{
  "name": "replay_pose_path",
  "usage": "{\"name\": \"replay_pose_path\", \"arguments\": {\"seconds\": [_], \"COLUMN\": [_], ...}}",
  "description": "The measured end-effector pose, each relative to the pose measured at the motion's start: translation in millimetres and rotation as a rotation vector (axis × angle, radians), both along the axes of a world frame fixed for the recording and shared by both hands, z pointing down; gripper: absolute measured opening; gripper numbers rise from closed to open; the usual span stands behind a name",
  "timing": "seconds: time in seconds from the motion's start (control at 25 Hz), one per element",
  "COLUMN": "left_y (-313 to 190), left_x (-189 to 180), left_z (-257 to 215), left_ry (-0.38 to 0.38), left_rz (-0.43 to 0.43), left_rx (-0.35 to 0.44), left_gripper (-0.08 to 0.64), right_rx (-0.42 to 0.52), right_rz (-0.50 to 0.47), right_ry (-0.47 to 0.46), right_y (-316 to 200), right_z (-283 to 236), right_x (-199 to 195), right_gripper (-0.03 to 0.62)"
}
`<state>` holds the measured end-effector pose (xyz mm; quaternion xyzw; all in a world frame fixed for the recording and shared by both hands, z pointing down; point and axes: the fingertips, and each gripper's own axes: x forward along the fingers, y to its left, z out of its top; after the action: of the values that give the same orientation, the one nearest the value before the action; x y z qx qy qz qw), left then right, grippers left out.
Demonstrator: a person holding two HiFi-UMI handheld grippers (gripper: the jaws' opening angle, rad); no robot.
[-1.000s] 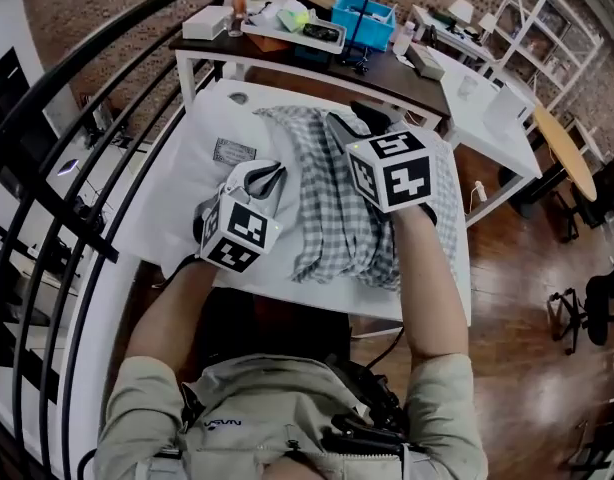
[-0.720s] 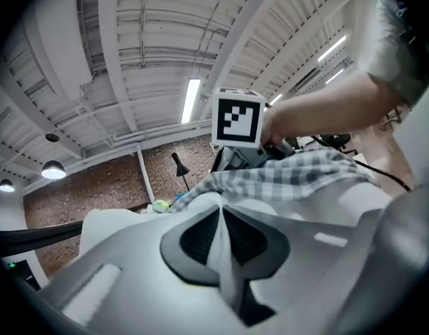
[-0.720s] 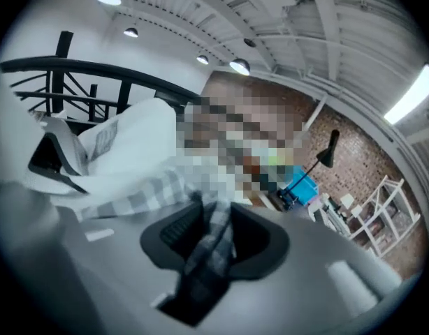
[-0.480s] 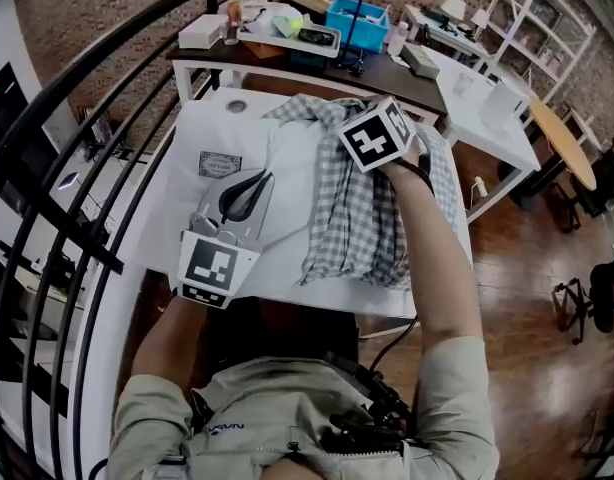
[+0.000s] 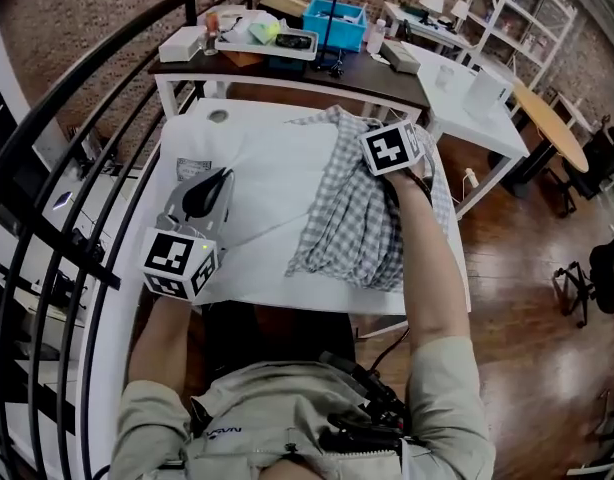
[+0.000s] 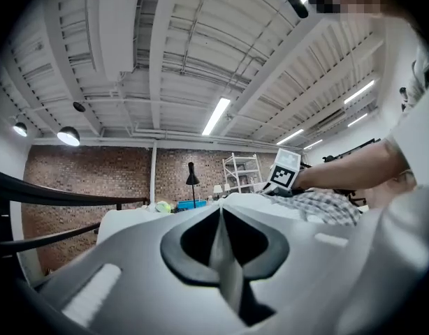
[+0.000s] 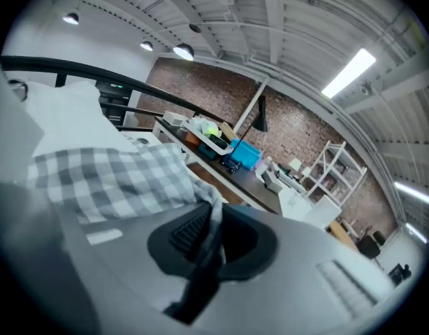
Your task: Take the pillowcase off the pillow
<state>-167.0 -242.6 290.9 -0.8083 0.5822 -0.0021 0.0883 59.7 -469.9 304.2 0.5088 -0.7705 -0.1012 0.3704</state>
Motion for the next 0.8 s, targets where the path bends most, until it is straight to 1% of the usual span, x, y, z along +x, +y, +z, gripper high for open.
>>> {"name": "replay_pose_path", "arguments": {"seconds": [0.08, 0.16, 0.24, 0.36, 0.4, 0.48, 0.56, 0.72, 0.8], "left_y": [-13.4, -24.3, -29.6, -25.2, -19.9, -4.7, 15.0, 53.0, 64.8], "left_x": [-1.7, -0.2, 4.2, 8.1, 9.7, 16.7, 27.7, 49.6, 60.3], "left_z": [13.8, 24.1, 26.0, 15.7, 10.9, 3.2, -0.1, -1.7, 0.5], "left_ry": [-0.018, -0.058, -0.105, -0.158, -0.175, -0.203, -0.223, -0.214, -0.204], "left_rz": [-0.017, -0.033, -0.036, -0.026, -0.020, 0.003, 0.034, 0.085, 0.107], "left_rx": [-0.043, -0.082, -0.098, -0.089, -0.085, -0.083, -0.076, -0.050, -0.067], "left_gripper": [0.015, 0.026, 0.052, 0.124, 0.142, 0.175, 0.190, 0.190, 0.198], "right_rx": [0.025, 0.056, 0.087, 0.112, 0.118, 0.139, 0.163, 0.177, 0.167], "right_rz": [-0.041, -0.078, -0.096, -0.124, -0.140, -0.178, -0.217, -0.294, -0.317], "right_ry": [-0.011, -0.029, -0.071, -0.163, -0.192, -0.242, -0.284, -0.372, -0.413], "right_y": [-0.2, 3.5, 11.9, 37.8, 50.1, 79.7, 113.7, 183.8, 210.5], "right_z": [5.7, 5.7, -0.6, -15.5, -20.5, -30.0, -34.1, -27.3, -21.8], "right_x": [-8.4, -14.8, -15.3, -13.1, -13.0, -13.2, -11.4, -9.3, -11.7], "right_gripper": [0.017, 0.026, 0.065, 0.136, 0.146, 0.146, 0.146, 0.146, 0.147]}}
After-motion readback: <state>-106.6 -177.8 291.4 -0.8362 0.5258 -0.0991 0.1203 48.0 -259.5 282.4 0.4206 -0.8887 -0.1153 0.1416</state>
